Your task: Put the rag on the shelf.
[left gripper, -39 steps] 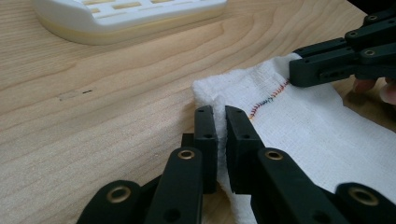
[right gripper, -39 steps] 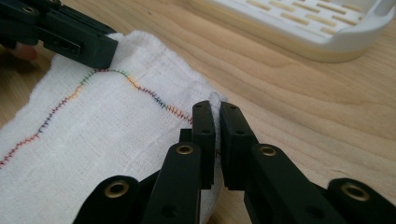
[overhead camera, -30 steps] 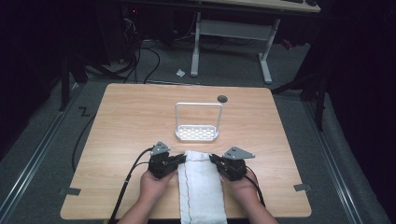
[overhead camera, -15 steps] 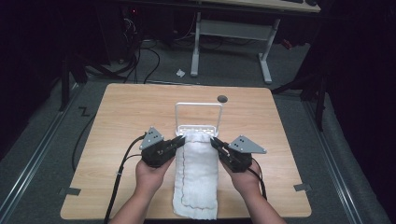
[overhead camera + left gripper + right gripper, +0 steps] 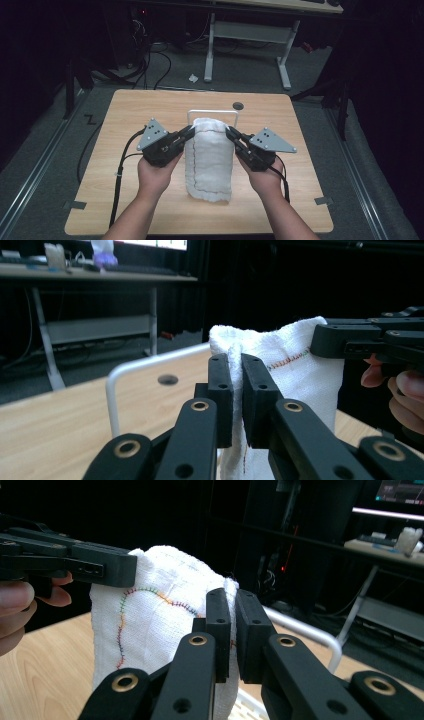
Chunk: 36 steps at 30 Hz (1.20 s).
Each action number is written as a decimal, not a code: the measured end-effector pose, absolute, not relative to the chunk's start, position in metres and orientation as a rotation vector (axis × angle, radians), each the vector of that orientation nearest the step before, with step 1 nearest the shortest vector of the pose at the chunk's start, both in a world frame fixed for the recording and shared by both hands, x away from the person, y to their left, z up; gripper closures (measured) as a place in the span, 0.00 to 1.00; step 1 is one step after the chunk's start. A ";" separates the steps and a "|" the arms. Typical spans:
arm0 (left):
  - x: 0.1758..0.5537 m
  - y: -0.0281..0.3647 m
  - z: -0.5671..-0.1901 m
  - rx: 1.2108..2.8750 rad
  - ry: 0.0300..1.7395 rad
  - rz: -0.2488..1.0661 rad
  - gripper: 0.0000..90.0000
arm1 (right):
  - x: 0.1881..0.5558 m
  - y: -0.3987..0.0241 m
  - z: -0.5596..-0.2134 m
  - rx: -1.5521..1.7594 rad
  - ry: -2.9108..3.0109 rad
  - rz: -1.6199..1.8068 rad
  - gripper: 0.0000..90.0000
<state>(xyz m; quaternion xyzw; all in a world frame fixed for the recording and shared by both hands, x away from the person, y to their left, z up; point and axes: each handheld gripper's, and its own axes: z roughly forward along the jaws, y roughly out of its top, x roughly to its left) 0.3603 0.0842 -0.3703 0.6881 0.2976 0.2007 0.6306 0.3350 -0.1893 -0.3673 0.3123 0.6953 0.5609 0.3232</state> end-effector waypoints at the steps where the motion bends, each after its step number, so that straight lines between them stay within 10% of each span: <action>1: 0.360 0.084 -0.366 1.568 0.676 0.464 0.94 | 0.335 -0.189 -0.364 0.815 1.817 1.475 0.96; 36: 0.411 0.066 -0.275 1.537 0.572 0.601 0.94 | 0.375 -0.211 -0.277 0.824 1.648 1.562 0.96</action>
